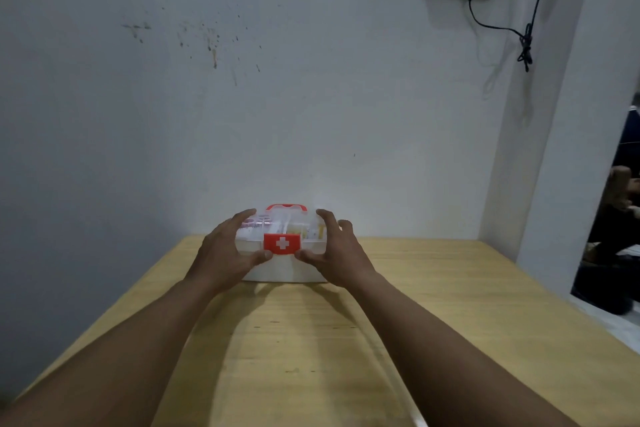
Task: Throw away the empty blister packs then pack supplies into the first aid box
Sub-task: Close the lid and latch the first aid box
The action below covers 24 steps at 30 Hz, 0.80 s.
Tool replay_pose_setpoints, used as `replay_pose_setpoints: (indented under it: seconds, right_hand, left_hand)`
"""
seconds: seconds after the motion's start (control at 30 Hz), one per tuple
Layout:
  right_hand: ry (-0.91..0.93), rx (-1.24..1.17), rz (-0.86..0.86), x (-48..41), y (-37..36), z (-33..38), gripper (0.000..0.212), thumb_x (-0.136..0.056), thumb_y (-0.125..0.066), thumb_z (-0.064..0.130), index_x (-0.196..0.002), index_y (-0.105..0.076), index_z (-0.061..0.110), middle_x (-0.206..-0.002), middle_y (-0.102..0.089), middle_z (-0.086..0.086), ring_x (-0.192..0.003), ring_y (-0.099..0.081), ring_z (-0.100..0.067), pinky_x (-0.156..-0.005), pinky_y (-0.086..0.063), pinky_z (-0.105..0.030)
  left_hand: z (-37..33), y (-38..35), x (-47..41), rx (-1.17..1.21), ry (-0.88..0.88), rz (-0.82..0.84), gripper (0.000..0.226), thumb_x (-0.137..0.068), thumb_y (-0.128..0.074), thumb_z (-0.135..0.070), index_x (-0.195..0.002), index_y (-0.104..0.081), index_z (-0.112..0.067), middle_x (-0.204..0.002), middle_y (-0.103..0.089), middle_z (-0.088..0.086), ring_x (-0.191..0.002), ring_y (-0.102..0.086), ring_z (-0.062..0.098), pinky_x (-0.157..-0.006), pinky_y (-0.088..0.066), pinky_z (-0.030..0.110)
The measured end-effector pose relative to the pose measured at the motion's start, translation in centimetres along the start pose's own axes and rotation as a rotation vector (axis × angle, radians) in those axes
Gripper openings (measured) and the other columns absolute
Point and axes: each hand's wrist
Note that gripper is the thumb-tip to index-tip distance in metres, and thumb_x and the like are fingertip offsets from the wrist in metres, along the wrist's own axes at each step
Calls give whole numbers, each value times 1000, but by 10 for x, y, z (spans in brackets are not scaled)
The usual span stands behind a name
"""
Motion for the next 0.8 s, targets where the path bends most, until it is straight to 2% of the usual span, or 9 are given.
replay_pose_setpoints:
  seconds: [0.1, 0.17, 0.3, 0.67, 0.8]
  right_hand:
    - [-10, -48, 22, 2, -1, -5, 91, -82, -78, 30, -150, -18, 36, -142, -35, -9, -120, -53, -30, -94, -51, -42]
    - [-17, -92, 13, 1, -2, -7, 93, -81, -78, 23, -148, -16, 40, -134, -45, -9, -113, -56, -26, -91, -53, -40]
    - [-29, -104, 15, -3, -1, -9, 92, -80, -79, 17, -146, -18, 37, -123, -58, -6, -107, -58, -25, -86, -54, -38]
    - [-46, -109, -7, -3, 30, -38, 88, -83, -76, 14, -148, -20, 32, -128, -56, -9, -105, -53, -22, -87, -50, -36]
    - [-60, -98, -24, -7, 52, -56, 88, -84, -76, 12, -148, -19, 30, -129, -56, -10, -107, -54, -24, -89, -51, -38]
  left_hand:
    - [5, 2, 0, 74, 50, 13, 97, -68, -87, -37, -148, -32, -31, -141, -53, 7, -111, -58, 26, -87, -56, 43]
    - [7, 3, 0, 121, 78, 45, 99, -70, -88, -29, -149, -28, -34, -140, -53, 7, -104, -57, 23, -82, -56, 38]
    - [7, 4, -1, 134, 86, 16, 95, -69, -87, -20, -146, -34, -33, -130, -59, 5, -102, -61, 26, -78, -53, 33]
    - [-19, -22, -11, 211, 83, 28, 95, -66, -89, -17, -144, -37, -36, -127, -60, 2, -104, -59, 23, -81, -56, 34]
    - [-38, -46, -24, 220, 70, 50, 96, -66, -89, -20, -143, -35, -40, -130, -58, 2, -108, -58, 26, -87, -57, 41]
Point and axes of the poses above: each hand's wrist, its own x-axis away from the middle knuckle, its own y-axis out of the back of the hand, z = x × y
